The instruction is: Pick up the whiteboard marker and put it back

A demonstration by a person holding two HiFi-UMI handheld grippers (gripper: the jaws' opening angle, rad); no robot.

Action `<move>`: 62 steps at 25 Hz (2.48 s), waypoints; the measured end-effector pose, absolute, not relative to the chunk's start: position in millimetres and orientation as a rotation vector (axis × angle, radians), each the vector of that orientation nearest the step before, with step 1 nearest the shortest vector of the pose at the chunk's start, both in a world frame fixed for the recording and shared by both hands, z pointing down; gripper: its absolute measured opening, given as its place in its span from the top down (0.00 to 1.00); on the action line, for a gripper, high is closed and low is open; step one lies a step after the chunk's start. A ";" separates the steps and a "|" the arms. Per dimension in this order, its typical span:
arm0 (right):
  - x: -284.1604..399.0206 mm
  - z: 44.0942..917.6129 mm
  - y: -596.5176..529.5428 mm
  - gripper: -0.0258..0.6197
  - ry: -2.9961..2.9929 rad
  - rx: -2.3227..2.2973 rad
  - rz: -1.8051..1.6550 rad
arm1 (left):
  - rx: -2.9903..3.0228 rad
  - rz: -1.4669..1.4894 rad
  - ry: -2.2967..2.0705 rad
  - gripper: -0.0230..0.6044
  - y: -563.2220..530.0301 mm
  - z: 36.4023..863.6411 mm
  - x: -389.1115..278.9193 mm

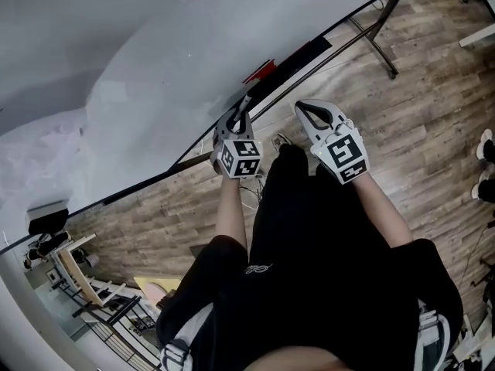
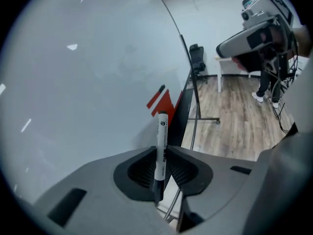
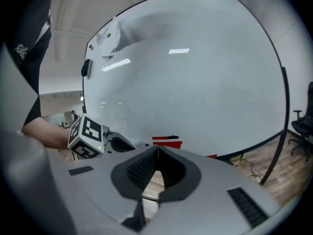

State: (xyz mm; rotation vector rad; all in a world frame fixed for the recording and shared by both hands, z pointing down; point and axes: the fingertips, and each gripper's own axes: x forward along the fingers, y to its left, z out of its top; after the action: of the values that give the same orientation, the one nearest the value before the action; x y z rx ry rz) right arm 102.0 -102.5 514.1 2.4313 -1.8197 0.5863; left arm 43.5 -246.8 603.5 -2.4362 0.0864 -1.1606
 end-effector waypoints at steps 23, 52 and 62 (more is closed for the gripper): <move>44.0 435.9 -85.5 0.95 -2.200 2.372 0.390 | -3.189 -0.247 0.262 0.85 -144.3 452.4 5.6; -53.9 422.4 -93.8 0.82 -2.078 2.458 0.499 | -3.112 -0.043 -0.491 0.85 -90.1 433.9 -59.6; -40.1 425.3 -94.2 0.86 -2.073 2.439 0.506 | -3.085 -0.084 -0.527 0.85 -88.2 439.0 -48.5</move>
State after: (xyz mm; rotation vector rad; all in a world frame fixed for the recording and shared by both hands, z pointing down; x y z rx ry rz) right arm -40.1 -94.2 425.3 2.4393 -2.0733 0.5060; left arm -48.5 -88.2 439.0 -3.0847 -0.5267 -0.0841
